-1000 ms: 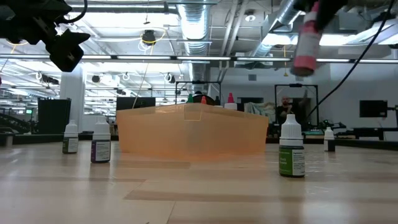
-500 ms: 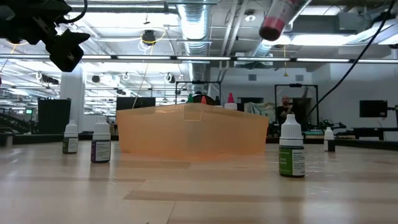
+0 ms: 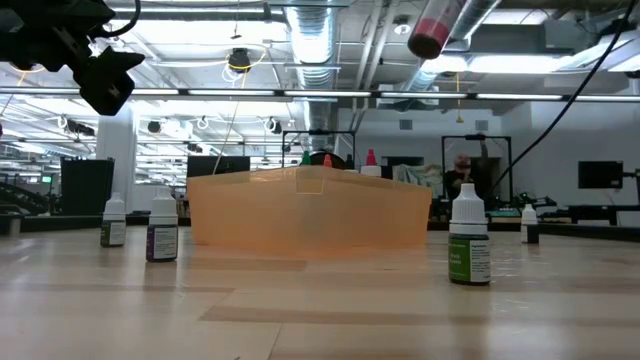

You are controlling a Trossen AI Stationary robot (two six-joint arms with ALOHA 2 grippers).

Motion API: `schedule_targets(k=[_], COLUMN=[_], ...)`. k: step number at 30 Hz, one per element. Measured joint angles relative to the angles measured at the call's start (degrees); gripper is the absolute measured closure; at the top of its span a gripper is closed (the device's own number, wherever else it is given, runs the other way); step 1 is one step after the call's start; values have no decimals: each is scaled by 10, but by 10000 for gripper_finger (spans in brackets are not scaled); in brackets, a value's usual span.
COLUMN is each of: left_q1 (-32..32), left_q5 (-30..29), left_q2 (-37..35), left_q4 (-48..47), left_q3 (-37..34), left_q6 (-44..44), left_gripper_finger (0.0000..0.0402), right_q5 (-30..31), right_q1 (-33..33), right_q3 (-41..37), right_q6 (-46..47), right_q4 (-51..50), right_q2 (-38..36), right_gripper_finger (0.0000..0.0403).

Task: Pick & Place food coloring
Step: Put the big pink food coloring bottle into the orange bin

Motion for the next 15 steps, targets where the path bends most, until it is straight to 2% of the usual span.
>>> schedule_targets(k=[7,15], left_q1=[0,0], left_q5=[0,0], left_q2=[0,0], left_q4=[0,0], left_q3=[0,0], left_q6=[0,0], left_gripper_finger=[178,178], right_q5=[34,34], right_q1=[-7,-67], right_q3=[0,0], right_q6=[0,48], right_q4=[20,26], right_q2=[3,2], right_gripper_finger=[268,266])
